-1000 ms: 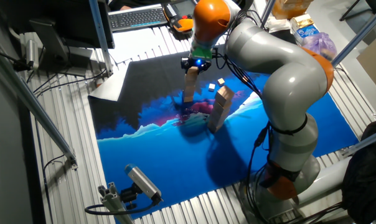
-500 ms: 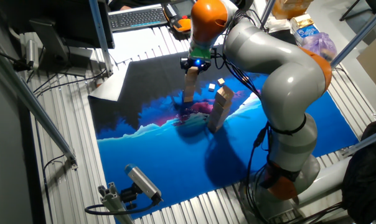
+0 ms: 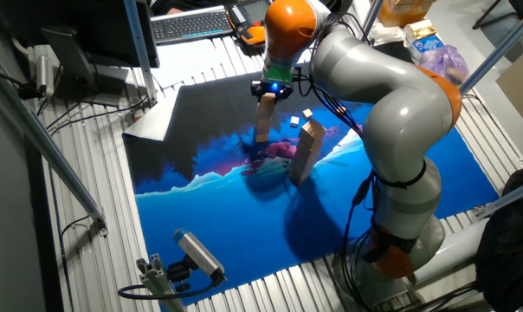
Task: Stack the blocks in a vertical line of five
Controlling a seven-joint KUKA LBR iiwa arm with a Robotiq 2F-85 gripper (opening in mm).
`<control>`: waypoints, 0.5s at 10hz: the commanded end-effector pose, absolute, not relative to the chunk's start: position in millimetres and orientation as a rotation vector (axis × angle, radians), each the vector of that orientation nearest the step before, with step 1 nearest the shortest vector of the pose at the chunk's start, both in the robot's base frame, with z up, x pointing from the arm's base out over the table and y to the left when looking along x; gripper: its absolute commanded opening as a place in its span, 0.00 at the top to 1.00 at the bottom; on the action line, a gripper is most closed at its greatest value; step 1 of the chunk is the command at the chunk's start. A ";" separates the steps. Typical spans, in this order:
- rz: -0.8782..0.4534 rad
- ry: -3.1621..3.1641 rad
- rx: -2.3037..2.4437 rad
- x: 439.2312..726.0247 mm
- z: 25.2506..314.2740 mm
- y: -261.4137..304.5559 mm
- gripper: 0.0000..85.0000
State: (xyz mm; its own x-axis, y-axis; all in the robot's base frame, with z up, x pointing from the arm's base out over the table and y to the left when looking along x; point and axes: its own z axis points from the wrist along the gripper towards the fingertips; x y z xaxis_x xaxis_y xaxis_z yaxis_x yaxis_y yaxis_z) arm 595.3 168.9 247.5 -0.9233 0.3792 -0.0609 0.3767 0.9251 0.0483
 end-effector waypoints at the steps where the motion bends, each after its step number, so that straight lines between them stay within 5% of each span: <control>1: 0.057 3.014 0.593 595.4 247.6 168.8 0.40; 5: 0.077 3.001 0.613 595.5 248.0 168.9 0.40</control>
